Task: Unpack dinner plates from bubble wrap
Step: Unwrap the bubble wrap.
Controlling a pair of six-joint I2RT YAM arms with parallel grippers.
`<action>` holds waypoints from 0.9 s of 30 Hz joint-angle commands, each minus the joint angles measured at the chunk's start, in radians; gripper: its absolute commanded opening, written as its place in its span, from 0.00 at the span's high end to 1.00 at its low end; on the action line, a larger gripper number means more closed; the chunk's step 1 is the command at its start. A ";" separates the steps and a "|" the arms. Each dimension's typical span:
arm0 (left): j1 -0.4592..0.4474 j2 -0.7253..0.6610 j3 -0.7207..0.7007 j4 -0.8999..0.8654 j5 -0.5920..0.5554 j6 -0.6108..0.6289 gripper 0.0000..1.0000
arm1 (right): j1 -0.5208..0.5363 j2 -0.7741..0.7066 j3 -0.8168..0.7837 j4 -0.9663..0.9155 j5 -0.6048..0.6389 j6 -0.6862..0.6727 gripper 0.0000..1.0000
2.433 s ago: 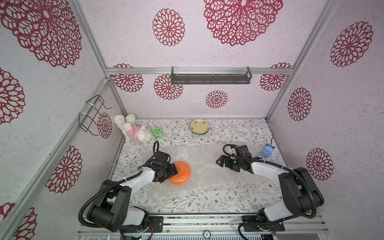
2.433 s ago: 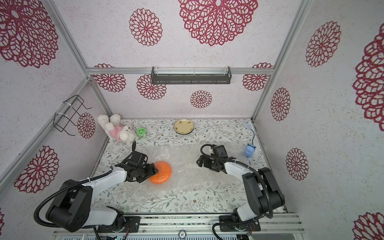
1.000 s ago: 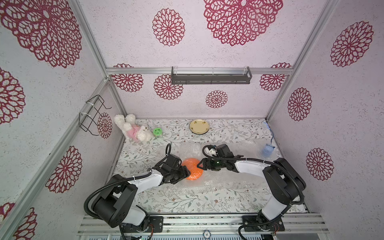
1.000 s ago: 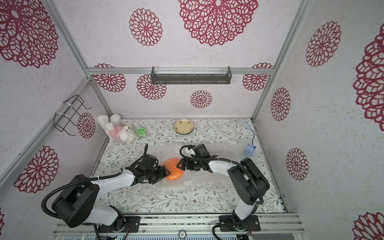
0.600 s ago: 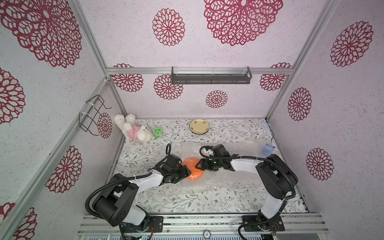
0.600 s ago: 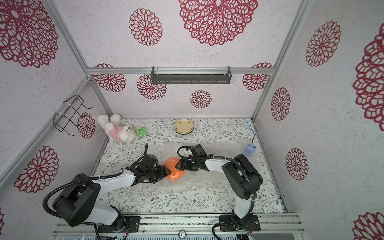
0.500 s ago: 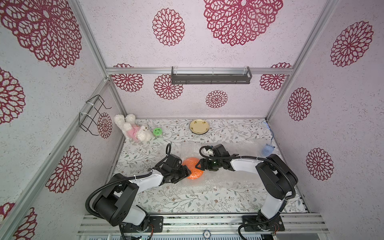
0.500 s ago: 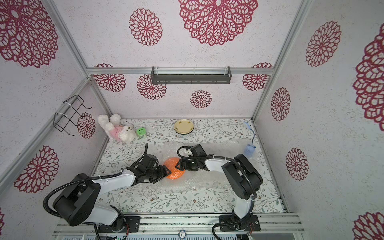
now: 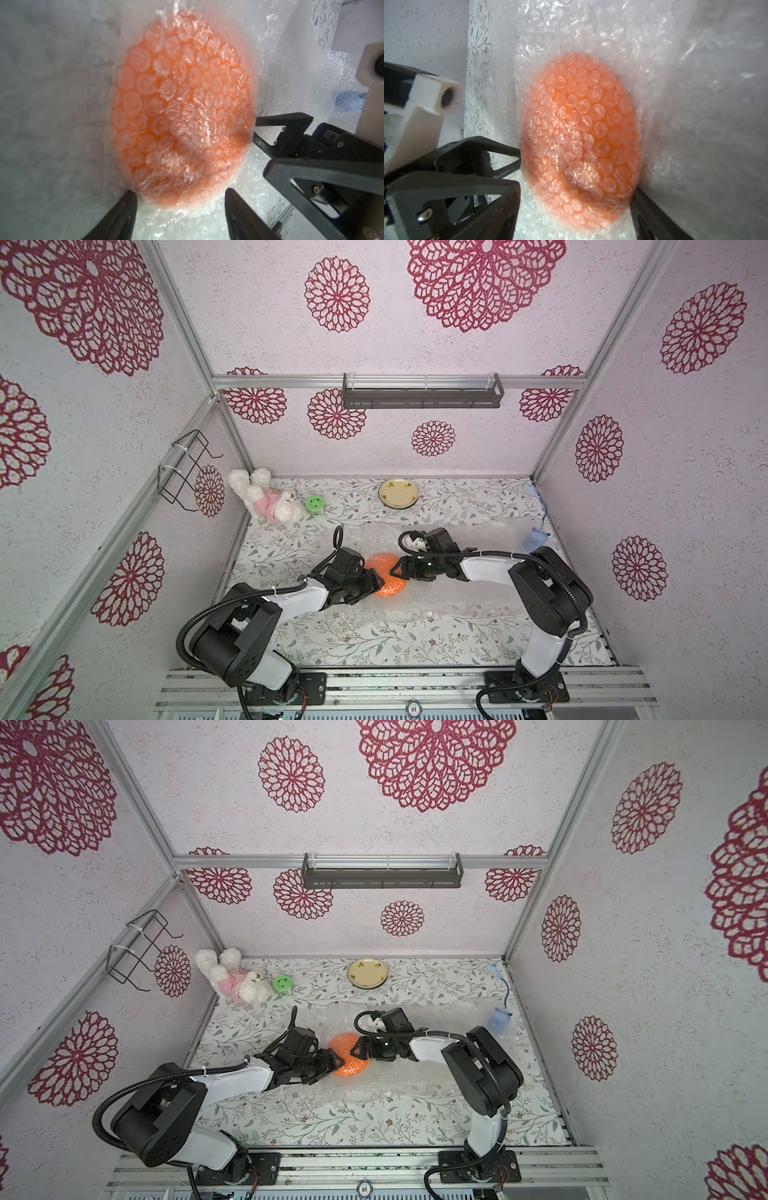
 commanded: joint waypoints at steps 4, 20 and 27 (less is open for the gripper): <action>-0.011 0.060 -0.025 -0.044 -0.019 -0.003 0.31 | 0.001 -0.093 0.026 -0.072 -0.061 -0.038 0.18; -0.011 0.052 -0.036 -0.035 -0.014 -0.001 0.31 | -0.002 -0.112 0.024 0.034 -0.062 -0.014 0.36; -0.011 0.030 -0.036 -0.040 -0.009 0.002 0.31 | -0.001 -0.087 -0.009 0.103 -0.060 0.010 0.50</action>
